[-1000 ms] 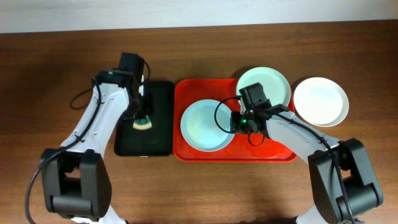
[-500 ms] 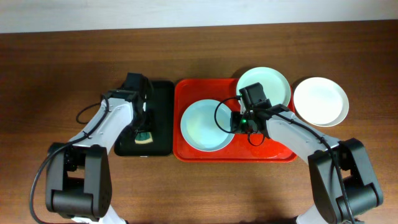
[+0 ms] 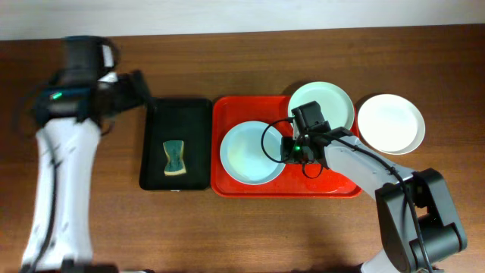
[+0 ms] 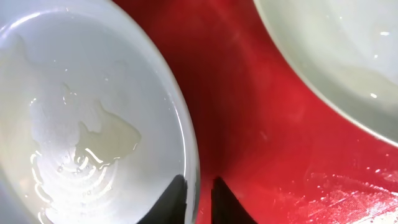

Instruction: Clean dirty plates on tray and stack at the side

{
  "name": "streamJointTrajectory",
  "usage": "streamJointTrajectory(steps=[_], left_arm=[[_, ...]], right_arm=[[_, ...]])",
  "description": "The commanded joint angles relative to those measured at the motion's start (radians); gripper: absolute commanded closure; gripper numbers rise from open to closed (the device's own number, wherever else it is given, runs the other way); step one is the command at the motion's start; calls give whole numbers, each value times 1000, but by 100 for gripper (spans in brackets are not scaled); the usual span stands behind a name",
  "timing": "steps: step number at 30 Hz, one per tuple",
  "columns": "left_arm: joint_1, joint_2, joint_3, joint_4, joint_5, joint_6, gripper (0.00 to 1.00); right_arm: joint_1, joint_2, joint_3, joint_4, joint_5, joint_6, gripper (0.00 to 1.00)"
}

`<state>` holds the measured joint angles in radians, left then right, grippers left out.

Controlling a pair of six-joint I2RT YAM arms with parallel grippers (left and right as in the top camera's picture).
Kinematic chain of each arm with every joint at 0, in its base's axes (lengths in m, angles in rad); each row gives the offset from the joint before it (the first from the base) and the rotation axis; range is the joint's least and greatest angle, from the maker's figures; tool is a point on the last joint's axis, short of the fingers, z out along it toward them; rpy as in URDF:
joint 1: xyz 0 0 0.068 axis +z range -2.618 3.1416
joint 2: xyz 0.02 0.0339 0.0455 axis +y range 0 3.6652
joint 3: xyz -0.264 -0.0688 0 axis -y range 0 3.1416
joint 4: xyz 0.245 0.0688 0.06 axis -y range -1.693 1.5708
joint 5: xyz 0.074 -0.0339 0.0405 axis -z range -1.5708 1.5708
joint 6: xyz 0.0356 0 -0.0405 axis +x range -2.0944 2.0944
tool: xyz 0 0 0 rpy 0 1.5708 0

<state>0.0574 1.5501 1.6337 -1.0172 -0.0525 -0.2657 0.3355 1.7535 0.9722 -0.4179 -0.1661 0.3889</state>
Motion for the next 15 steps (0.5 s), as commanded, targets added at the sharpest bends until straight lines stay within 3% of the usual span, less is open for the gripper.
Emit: streamJointTrajectory(steps=[1,2,4,15], left_arm=[[32,-41,3,-10,7,-10,1],[33,-43,3,-10,7,-10,1],[32,-42,3,-10,7,-10,1],[32,-41,3,-10,7,-10,1]], right_arm=[[8,5,-8,-4,-5,1,84],[8,5,-8,-8,-5,1,85],[8,5,-11,-16,-5,1,96],[-2,5,29,-73,-10,12,96]])
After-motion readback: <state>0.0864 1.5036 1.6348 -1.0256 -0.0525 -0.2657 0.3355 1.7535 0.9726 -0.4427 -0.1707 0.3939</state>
